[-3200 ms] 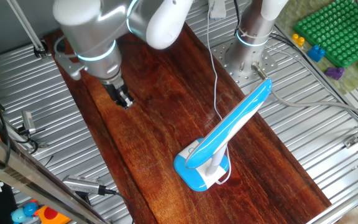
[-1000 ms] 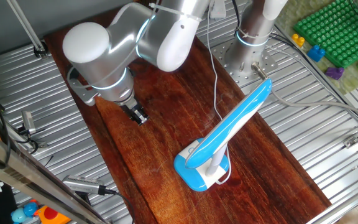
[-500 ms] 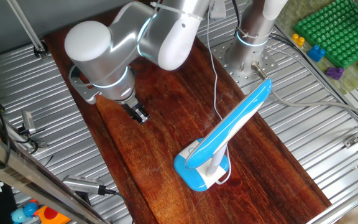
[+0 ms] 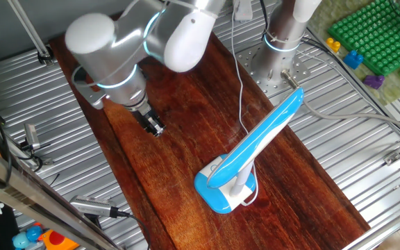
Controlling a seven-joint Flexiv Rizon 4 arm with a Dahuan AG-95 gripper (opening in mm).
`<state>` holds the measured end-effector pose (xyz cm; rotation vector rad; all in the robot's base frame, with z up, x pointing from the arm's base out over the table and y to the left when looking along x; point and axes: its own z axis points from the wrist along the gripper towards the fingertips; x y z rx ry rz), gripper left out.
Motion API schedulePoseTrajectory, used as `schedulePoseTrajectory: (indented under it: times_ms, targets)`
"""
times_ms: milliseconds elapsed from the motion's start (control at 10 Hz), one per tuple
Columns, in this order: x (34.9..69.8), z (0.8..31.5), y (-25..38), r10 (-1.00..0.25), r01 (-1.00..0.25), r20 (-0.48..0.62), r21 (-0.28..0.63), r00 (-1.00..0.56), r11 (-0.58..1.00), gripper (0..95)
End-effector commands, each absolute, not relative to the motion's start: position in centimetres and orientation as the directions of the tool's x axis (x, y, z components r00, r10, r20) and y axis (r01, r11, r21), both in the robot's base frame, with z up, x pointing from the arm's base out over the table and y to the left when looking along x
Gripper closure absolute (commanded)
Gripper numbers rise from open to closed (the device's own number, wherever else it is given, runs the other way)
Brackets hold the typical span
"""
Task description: Turn on the desk lamp by pressing the button
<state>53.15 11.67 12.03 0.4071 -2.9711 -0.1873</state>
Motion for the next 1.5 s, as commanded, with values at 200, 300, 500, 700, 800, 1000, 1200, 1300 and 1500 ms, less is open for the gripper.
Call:
schedulePoseTrajectory:
  times_ms: [200,300,500,700,800,1000,1200,1300,1500]
  targets:
    - [53.35,11.94,11.72,-0.268,-0.258,0.136,0.082,-0.954,0.963,95.0]
    - [53.35,11.94,11.72,-0.283,-0.273,0.135,0.085,-0.95,0.958,95.0]
    - [53.35,11.94,11.72,-0.298,-0.288,0.137,0.091,-0.945,0.953,95.0]
    - [53.35,11.94,11.72,-0.3,-0.289,0.142,0.095,-0.943,0.953,95.0]
    - [53.35,11.94,11.72,-0.3,-0.288,0.141,0.096,-0.944,0.953,95.0]
    - [53.35,11.94,11.72,-0.296,-0.284,0.14,0.099,-0.945,0.954,95.0]
    - [53.35,11.94,11.72,-0.292,-0.279,0.136,0.11,-0.947,0.954,95.0]
    - [53.35,11.94,11.72,-0.293,-0.278,0.133,0.118,-0.947,0.953,95.0]
    - [53.35,11.94,11.72,-0.296,-0.28,0.131,0.127,-0.946,0.952,95.0]
